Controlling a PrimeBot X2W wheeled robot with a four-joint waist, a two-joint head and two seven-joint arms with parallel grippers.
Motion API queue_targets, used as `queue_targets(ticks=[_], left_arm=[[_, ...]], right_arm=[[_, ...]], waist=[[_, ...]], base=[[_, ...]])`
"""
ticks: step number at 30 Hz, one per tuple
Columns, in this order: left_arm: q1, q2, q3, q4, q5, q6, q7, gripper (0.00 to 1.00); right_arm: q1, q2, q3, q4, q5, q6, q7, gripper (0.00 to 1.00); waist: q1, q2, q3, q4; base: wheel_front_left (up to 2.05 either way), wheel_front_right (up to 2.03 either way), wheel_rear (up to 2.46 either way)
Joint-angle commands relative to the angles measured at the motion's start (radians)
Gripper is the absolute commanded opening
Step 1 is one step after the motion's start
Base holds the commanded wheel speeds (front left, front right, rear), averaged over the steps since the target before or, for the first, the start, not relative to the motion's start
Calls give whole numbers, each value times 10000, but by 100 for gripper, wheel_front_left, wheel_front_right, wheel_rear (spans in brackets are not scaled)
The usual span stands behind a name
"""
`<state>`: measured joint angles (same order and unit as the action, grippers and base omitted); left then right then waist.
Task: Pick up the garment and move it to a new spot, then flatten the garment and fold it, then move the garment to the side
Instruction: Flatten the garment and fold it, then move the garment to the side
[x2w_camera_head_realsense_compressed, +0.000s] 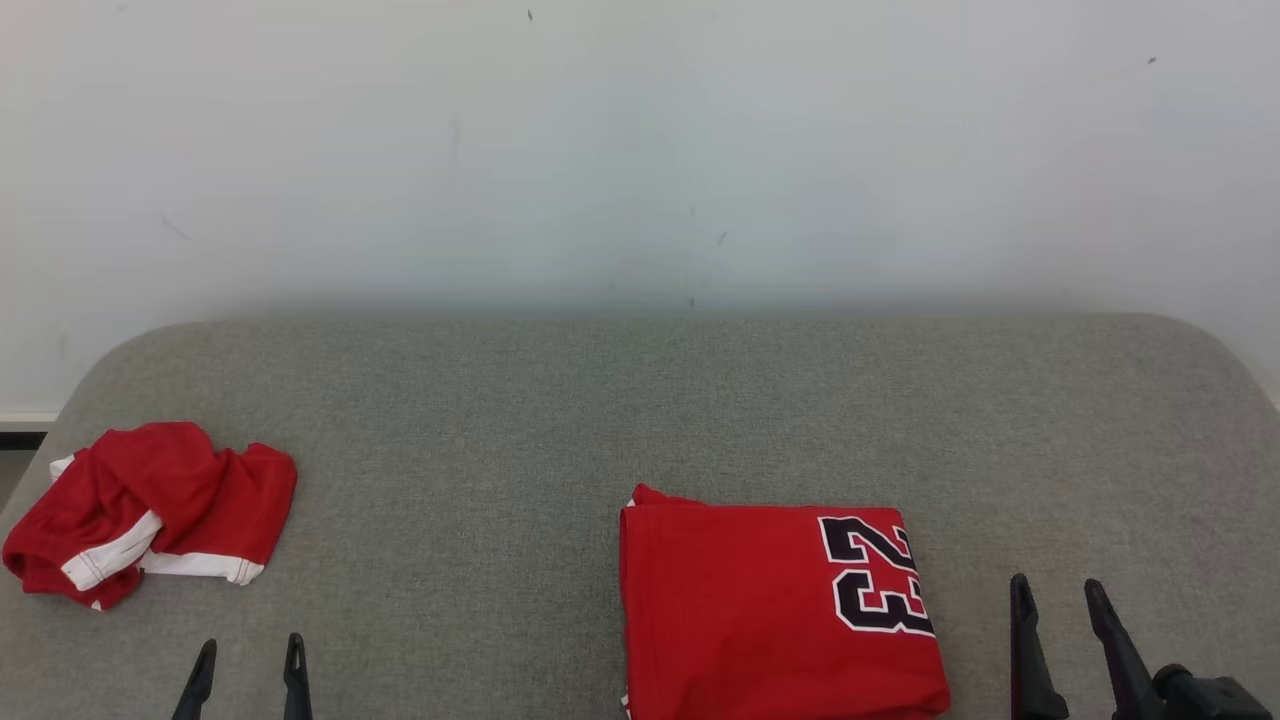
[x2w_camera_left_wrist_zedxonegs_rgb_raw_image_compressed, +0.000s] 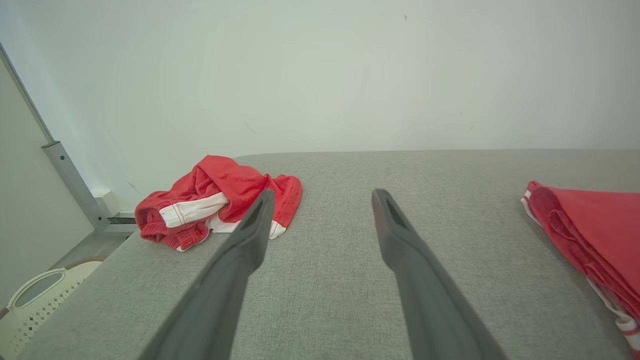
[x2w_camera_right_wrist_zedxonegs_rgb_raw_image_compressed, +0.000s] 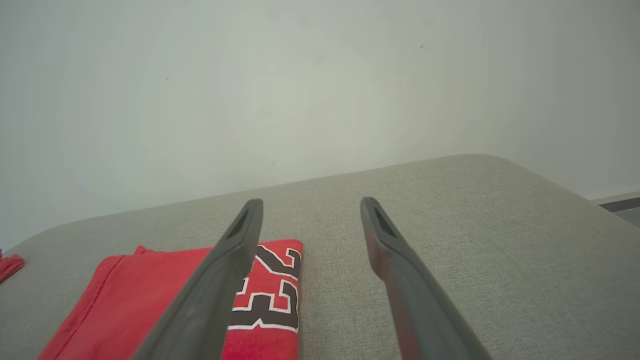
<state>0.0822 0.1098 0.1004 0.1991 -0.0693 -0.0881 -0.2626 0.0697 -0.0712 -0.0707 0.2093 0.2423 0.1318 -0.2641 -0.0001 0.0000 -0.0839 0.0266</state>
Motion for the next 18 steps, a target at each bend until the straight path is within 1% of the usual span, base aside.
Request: queue_targets(ticks=[1,9,18], left_arm=[[131,51,34,-121,-9,-10,-32,100],[385,9,-7,-399,111,31,-31,100],[429,-5,-91,-585,184,50,-32,100]], right_arm=[[216,61,93,7,-71,-17,0,100],[398,133,278,191,-169,-17,0,100],[149,168,431,673,-308,-17,0,100]], waist=[[1,0,-24,-5],[1,0,-68,13],[1,0,-42,-5]], base=[[0,0,0],[0,0,0],[0,0,0]])
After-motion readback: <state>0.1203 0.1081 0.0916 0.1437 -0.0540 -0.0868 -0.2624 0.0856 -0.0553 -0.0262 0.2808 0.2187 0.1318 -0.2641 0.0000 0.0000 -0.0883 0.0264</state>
